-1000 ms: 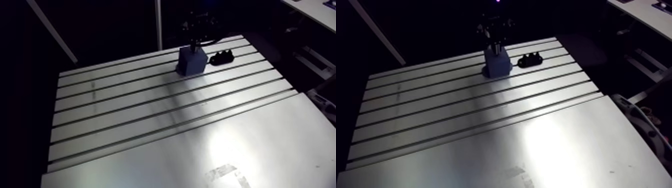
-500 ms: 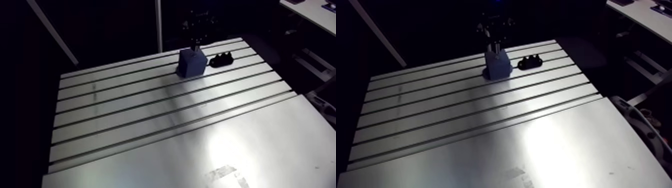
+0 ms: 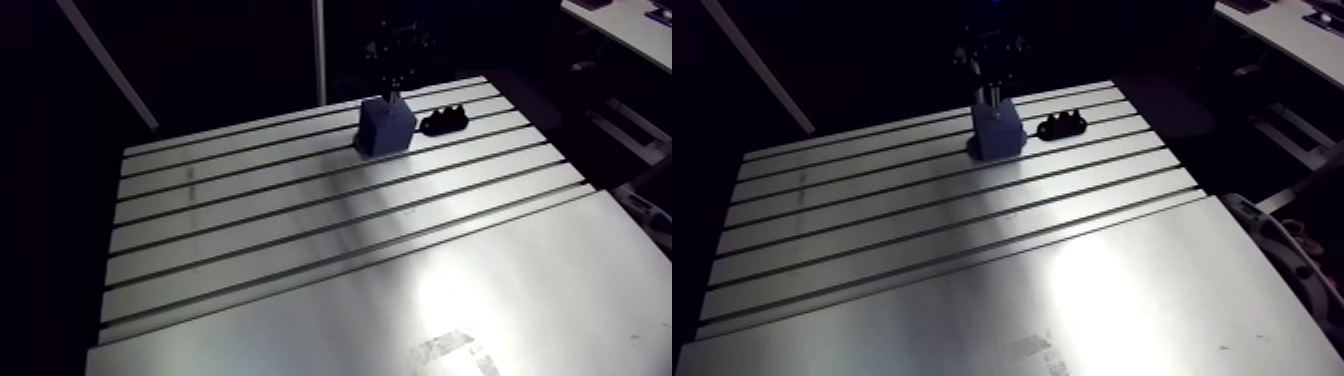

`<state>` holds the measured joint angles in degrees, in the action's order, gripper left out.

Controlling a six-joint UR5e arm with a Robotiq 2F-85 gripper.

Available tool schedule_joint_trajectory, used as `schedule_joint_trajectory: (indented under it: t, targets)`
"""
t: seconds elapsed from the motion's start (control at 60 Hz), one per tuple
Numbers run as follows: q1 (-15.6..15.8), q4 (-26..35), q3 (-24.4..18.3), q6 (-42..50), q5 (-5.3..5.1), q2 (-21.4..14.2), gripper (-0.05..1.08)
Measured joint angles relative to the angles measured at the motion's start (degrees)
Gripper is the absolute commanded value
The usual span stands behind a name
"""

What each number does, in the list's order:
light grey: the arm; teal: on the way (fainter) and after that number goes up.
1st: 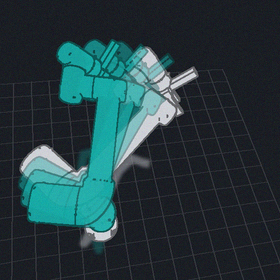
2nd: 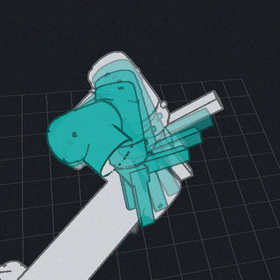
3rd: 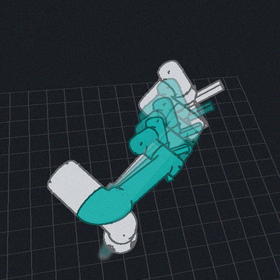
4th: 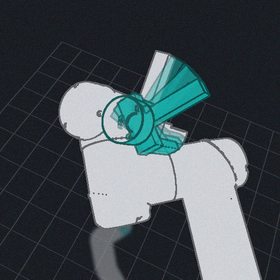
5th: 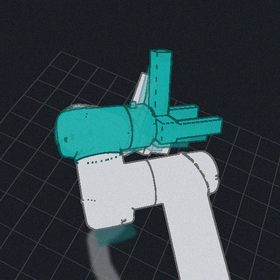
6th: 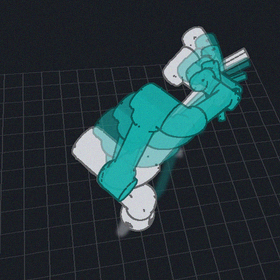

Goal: Pick up the M10 bolt and insert it into the hex recess until seated.

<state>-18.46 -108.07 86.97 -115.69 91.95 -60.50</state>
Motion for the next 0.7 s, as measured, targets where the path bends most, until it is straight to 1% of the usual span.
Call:
schedule_joint_trajectory:
  t: [0.2, 0.417, 0.6, 0.7]
  targets:
    - [0.1, 1.6, 0.0, -0.5, 0.41, -0.1, 0.00]
    - [0.1, 2.5, -0.4, -0.7, 0.47, -0.5, 0.00]
    - [0.1, 3.2, -0.9, -0.5, 0.39, -2.1, 0.00]
    - [0.2, 5.0, -1.6, -0.1, 0.30, -3.4, 0.00]
